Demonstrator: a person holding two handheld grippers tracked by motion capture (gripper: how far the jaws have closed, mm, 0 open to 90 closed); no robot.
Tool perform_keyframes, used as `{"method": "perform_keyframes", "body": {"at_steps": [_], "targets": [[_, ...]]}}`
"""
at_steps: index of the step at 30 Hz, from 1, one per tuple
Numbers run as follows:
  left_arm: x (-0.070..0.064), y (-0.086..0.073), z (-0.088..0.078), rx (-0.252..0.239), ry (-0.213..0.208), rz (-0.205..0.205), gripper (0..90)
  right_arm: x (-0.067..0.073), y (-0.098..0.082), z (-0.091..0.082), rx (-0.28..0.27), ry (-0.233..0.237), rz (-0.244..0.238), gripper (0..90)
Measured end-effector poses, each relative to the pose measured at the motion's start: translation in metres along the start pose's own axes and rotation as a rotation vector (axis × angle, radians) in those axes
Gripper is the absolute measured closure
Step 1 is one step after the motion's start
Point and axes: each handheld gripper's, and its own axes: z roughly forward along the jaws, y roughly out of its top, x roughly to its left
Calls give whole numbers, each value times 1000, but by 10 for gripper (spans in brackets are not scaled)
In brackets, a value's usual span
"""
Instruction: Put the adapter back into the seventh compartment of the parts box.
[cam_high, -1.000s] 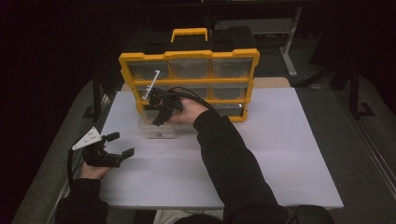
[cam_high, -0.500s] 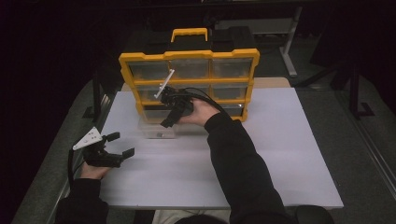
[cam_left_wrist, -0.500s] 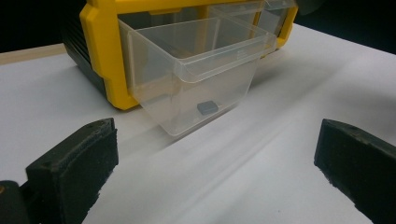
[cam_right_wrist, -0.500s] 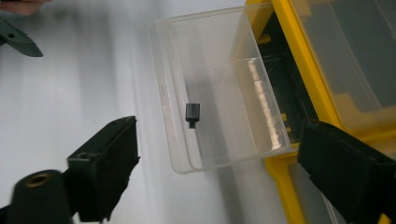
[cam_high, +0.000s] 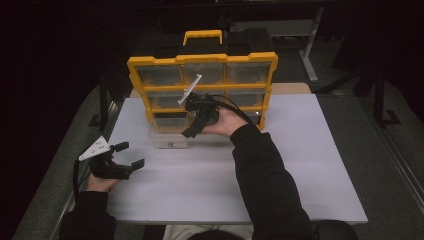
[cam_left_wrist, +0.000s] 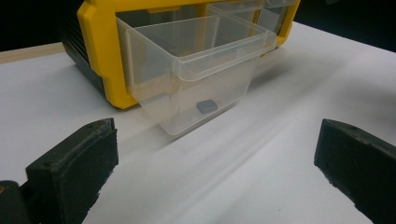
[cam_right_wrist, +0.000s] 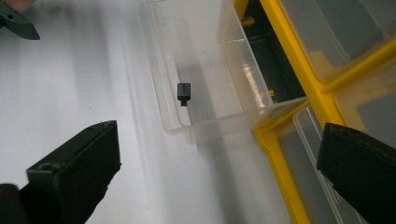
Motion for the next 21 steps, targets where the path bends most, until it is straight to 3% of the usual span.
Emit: {"method": "perform_keyframes", "body": {"at_steps": [21], "targets": [[0, 0, 1, 4, 3, 0, 0, -6, -36, -25, -49, -43, 50, 0]]}}
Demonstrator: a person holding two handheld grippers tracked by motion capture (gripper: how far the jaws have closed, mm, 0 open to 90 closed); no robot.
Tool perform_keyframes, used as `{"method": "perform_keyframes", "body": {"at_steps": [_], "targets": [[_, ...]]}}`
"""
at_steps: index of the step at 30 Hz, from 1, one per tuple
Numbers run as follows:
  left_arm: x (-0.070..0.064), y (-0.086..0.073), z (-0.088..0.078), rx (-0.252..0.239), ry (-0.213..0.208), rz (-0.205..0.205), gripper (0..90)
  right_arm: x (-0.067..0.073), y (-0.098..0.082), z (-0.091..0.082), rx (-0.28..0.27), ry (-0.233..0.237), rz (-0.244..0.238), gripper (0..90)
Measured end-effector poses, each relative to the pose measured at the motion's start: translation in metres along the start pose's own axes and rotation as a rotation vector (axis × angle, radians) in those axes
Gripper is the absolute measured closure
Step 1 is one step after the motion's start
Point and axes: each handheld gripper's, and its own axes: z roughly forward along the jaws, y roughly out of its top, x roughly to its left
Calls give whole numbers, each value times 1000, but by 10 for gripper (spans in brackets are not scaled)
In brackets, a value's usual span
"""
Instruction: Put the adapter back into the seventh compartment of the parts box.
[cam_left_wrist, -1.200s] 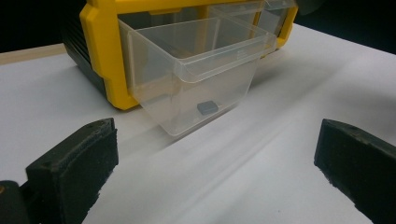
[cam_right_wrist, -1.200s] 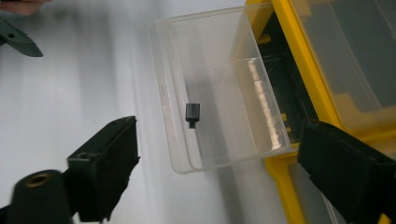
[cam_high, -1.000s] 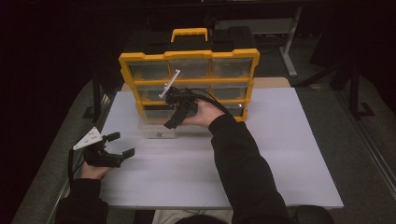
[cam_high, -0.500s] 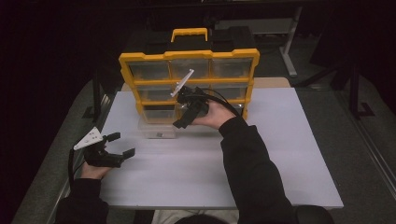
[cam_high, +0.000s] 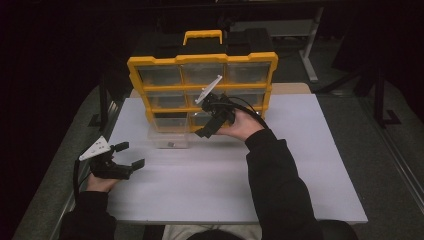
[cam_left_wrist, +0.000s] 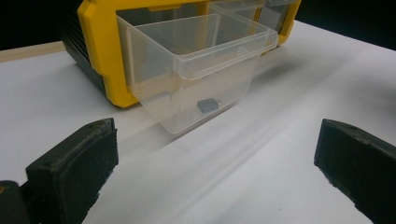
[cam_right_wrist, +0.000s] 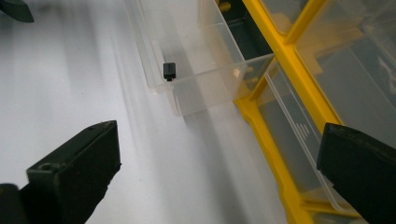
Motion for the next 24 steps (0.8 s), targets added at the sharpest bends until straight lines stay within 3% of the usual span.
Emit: {"method": "perform_keyframes", "body": {"at_steps": [24], "targets": [[0, 0, 0, 4, 3, 0, 0, -8, -49, -23, -43, -39, 81, 0]]}}
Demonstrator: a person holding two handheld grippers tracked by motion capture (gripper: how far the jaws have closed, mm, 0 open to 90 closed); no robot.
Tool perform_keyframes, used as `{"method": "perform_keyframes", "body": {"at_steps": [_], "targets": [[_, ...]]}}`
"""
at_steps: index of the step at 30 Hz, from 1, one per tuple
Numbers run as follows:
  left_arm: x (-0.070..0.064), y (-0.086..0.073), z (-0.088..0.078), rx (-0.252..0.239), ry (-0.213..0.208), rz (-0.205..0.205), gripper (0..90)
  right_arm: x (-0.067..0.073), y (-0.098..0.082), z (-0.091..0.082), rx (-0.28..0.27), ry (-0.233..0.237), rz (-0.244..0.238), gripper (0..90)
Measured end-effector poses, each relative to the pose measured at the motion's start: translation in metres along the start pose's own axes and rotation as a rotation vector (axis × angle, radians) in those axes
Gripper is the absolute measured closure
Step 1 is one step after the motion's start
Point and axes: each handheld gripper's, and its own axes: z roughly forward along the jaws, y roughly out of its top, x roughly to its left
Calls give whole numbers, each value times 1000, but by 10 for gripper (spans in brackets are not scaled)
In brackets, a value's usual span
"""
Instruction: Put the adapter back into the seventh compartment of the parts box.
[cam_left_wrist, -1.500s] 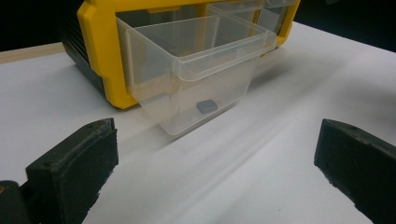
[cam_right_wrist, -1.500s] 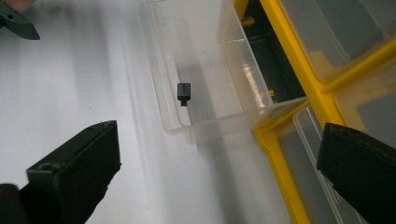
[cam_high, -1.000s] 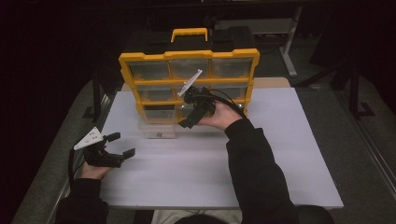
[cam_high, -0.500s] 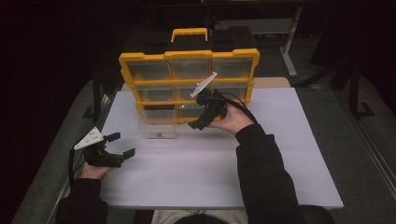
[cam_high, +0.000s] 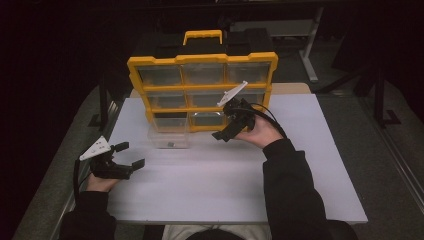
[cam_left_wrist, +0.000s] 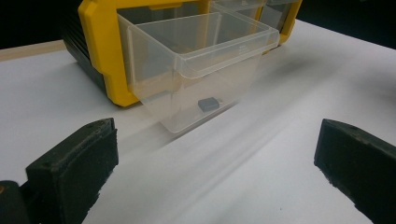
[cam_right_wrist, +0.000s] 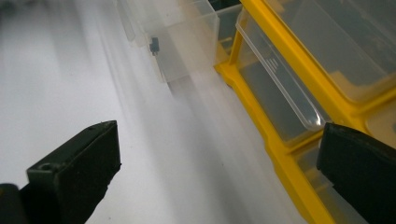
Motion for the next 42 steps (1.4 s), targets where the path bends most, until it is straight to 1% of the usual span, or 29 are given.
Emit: {"method": "perform_keyframes", "body": {"at_steps": [4, 10, 14, 23, 28, 33, 39, 42], "targets": [[0, 0, 0, 0, 0, -2, 0, -1, -8, -3, -6, -6, 10, 0], [0, 0, 0, 3, 2, -2, 0, -3, -21, -10, -45, -13, 36, 0], [0, 0, 0, 1, 4, -1, 0, -5, -30, -13, -57, -18, 45, 0], [0, 0, 0, 4, 4, 0, 0, -11, -53, -21, -77, -26, 98, 0], [0, 0, 0, 3, 4, -1, 0, -12, -61, -28, -95, -40, 115, 0], [0, 0, 0, 2, 3, -1, 0, -12, -70, -33, -109, -58, 120, 0], [0, 0, -1, -1, 4, -4, 0, -16, -87, -40, -133, -72, 151, 0], [0, 0, -1, -2, 2, -7, 0, -16, -90, -42, -141, -72, 159, 0]]}}
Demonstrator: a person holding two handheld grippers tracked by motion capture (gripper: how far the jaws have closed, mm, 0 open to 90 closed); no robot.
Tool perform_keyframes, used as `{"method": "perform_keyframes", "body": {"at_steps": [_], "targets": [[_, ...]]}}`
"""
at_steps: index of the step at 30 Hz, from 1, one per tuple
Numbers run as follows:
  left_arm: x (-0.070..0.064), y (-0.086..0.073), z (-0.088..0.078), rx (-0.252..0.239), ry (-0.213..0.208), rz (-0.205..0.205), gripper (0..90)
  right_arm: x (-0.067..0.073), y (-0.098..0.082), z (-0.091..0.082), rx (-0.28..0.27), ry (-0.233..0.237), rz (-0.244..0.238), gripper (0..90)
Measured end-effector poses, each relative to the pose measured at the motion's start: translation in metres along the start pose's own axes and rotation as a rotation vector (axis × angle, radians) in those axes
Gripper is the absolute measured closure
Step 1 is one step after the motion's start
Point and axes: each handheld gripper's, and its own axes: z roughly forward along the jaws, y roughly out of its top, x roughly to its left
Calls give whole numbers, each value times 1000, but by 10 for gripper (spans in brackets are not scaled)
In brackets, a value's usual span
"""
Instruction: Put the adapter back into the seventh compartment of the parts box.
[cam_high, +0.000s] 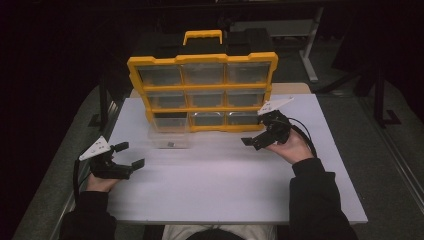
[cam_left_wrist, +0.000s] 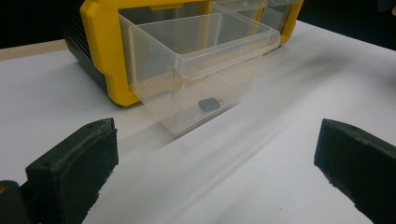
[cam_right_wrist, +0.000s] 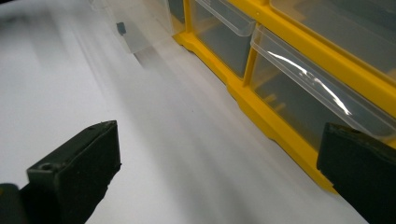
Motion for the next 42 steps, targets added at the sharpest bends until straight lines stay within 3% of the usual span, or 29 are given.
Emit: {"method": "perform_keyframes", "body": {"at_steps": [1, 11, 26, 42], "targets": [[0, 0, 0, -1, -3, 0, 0, -2, -10, -9, -28, -9, 14, 0], [0, 0, 0, 2, 0, 0, 0, -3, -34, -22, -69, -27, 55, 0], [-1, 0, 0, 6, 4, 3, 0, 13, -57, -29, -132, -64, 51, 0], [-1, 0, -1, 7, 7, 4, 0, 20, -85, -33, -177, -105, 88, 0]]}}
